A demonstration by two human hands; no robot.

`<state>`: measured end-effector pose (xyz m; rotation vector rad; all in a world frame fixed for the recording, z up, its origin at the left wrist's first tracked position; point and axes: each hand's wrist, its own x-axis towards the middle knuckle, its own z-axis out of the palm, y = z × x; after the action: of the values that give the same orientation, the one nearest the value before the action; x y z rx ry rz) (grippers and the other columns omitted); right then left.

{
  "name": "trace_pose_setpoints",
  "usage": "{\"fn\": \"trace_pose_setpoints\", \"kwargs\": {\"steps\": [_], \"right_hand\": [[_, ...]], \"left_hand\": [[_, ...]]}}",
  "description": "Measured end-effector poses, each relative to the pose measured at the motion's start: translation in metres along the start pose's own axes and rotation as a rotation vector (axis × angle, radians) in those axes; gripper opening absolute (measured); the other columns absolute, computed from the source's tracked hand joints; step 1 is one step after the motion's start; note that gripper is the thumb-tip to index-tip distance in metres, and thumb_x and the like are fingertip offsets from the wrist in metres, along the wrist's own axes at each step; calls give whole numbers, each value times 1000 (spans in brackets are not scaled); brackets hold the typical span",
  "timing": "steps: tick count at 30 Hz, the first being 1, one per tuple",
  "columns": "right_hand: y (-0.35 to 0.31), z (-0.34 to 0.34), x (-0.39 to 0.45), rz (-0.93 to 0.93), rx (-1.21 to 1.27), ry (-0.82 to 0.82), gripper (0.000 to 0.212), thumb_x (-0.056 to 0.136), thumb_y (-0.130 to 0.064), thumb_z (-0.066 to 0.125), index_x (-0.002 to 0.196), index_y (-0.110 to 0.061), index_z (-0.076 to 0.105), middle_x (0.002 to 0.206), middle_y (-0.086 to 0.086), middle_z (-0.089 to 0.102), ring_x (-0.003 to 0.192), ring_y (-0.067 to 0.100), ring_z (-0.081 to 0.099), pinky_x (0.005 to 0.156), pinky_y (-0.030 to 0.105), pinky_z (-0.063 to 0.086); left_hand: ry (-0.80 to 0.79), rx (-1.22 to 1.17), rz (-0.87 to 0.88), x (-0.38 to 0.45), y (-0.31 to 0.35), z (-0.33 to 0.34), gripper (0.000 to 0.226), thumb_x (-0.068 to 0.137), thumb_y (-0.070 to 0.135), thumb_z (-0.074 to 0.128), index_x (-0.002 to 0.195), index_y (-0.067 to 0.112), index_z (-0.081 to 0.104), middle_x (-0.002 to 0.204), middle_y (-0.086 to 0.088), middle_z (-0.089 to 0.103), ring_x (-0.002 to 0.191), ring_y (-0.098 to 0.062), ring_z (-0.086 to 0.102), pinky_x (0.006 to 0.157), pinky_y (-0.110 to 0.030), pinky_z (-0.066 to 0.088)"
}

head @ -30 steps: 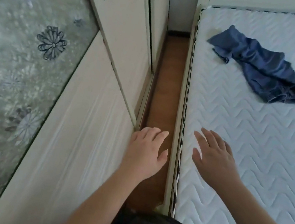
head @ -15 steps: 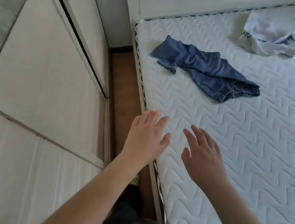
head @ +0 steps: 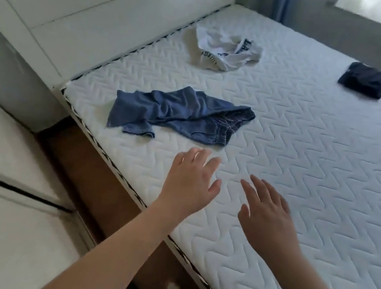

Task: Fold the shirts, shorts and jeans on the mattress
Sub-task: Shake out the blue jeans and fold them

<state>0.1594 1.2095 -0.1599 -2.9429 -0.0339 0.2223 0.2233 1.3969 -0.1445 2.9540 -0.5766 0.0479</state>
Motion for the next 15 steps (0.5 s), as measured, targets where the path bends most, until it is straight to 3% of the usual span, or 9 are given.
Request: {"fn": "trace_pose_setpoints", "kwargs": {"steps": [11, 15], "right_hand": [[-5, -19, 33, 30, 18, 84, 56, 100, -42, 38, 153, -27, 27, 161, -2, 22, 148, 19, 19, 119, 36, 14], [-12, -14, 48, 36, 52, 90, 56, 100, -39, 39, 152, -25, 27, 161, -1, 22, 148, 19, 19, 118, 36, 15]], "left_hand": [[17, -32, 105, 7, -7, 3, 42, 93, 37, 52, 130, 19, 57, 131, -1, 59, 125, -22, 52, 101, -41, 41], [-86, 1, 101, 5, -16, 14, 45, 97, 40, 43, 140, 24, 48, 142, 2, 49, 134, -18, 40, 109, -36, 29]]}}
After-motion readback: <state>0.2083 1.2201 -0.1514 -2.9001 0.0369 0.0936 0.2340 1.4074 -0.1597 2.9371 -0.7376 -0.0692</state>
